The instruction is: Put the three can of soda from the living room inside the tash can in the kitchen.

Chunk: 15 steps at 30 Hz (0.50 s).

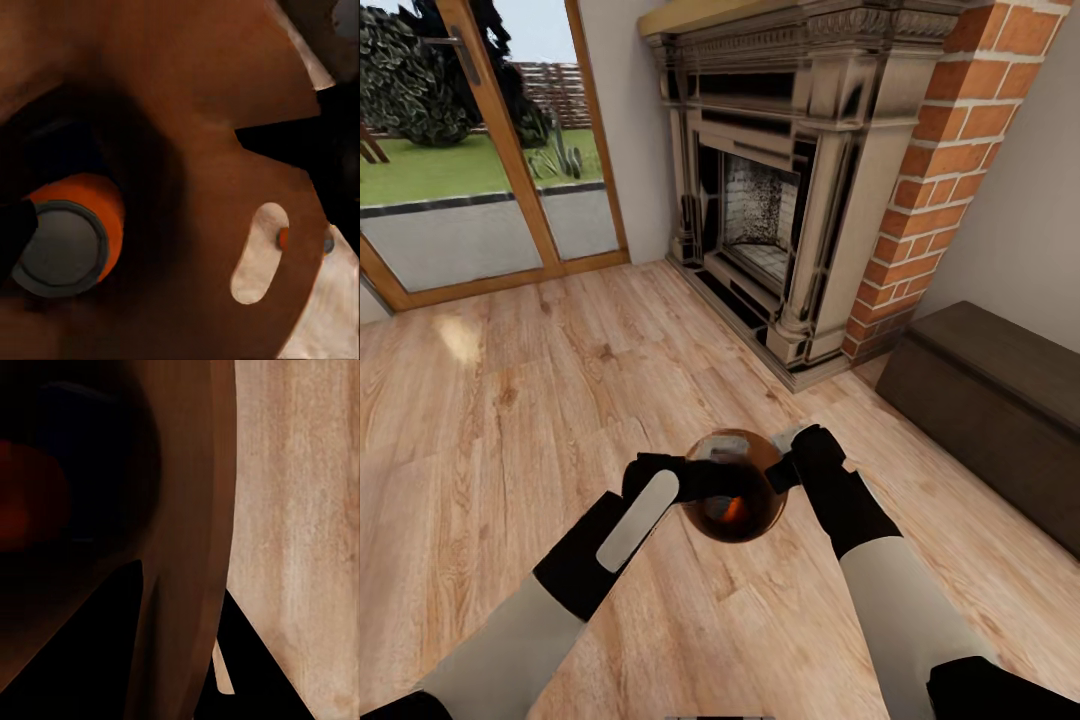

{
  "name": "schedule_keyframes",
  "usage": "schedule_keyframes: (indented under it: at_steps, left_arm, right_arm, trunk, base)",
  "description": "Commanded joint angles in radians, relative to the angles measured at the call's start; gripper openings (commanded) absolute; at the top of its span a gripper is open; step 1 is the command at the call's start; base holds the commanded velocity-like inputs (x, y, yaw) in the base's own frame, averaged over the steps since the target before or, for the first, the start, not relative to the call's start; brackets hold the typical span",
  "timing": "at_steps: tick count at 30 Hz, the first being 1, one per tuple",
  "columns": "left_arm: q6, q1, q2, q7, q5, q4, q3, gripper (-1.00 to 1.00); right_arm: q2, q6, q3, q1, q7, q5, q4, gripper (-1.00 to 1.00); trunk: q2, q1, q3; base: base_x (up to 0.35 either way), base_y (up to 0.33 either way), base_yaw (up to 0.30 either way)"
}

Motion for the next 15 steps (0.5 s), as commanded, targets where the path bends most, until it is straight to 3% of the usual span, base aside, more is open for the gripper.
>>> schedule_keyframes:
  at_steps: [1, 2, 6, 9, 10, 11, 12, 14, 15]
  left_arm:
    - [0.004, 0.002, 0.008, 0.001, -0.001, -0.033, 0.001, 1.0]
    - [0.008, 0.003, 0.019, 0.001, -0.002, -0.062, 0.002, 1.0]
    - [0.018, 0.01, 0.109, 0.0, 0.0, -0.204, 0.004, 1.0]
    - [0.017, 0.028, 0.213, -0.029, 0.01, -0.268, 0.009, 1.0]
    - [0.012, 0.046, 0.266, -0.074, 0.012, -0.28, 0.028, 1.0]
    - [0.01, 0.055, 0.283, -0.093, 0.012, -0.283, 0.04, 1.0]
    - [0.007, 0.077, 0.315, -0.13, 0.011, -0.285, 0.075, 1.0]
    - [0.005, 0.104, 0.345, -0.161, 0.008, -0.286, 0.121, 1.0]
    - [-0.004, 0.137, 0.367, -0.182, 0.004, -0.284, 0.17, 1.0]
  right_arm:
    - [0.0, 0.004, 0.0, 0.0, 0.004, -0.019, 0.0, -1.0]
    - [-0.001, 0.004, -0.001, 0.0, 0.004, -0.02, 0.0, -1.0]
    - [-0.003, 0.004, -0.002, -0.001, 0.004, -0.02, 0.001, -1.0]
    - [-0.006, 0.004, -0.004, -0.001, 0.004, -0.02, 0.002, -1.0]
    - [-0.007, 0.004, -0.005, -0.001, 0.004, -0.02, 0.002, -1.0]
    - [-0.007, 0.004, -0.006, -0.001, 0.004, -0.02, 0.002, -1.0]
    - [-0.009, 0.004, -0.008, -0.001, 0.004, -0.02, 0.002, -1.0]
    - [-0.01, 0.004, -0.011, -0.002, 0.004, -0.02, 0.002, -1.0]
    - [-0.011, 0.004, -0.014, -0.002, 0.004, -0.021, 0.002, -1.0]
  trunk:
    - [0.0, 0.0, 0.0]
    - [0.0, 0.0, 0.0]
    - [0.0, 0.0, 0.0]
    - [0.0, 0.0, 0.0]
    - [0.0, 0.0, 0.0]
    - [0.0, 0.0, 0.0]
    - [0.0, 0.0, 0.0]
    - [0.0, 0.0, 0.0]
    - [0.0, 0.0, 0.0]
  base:
    - [0.0, 0.0, 0.0]
    - [0.0, 0.0, 0.0]
    - [0.0, 0.0, 0.0]
    - [0.0, 0.0, 0.0]
    - [0.0, 0.0, 0.0]
    - [0.0, 0.0, 0.0]
    - [0.0, 0.0, 0.0]
    - [0.0, 0.0, 0.0]
    - [0.0, 0.0, 0.0]
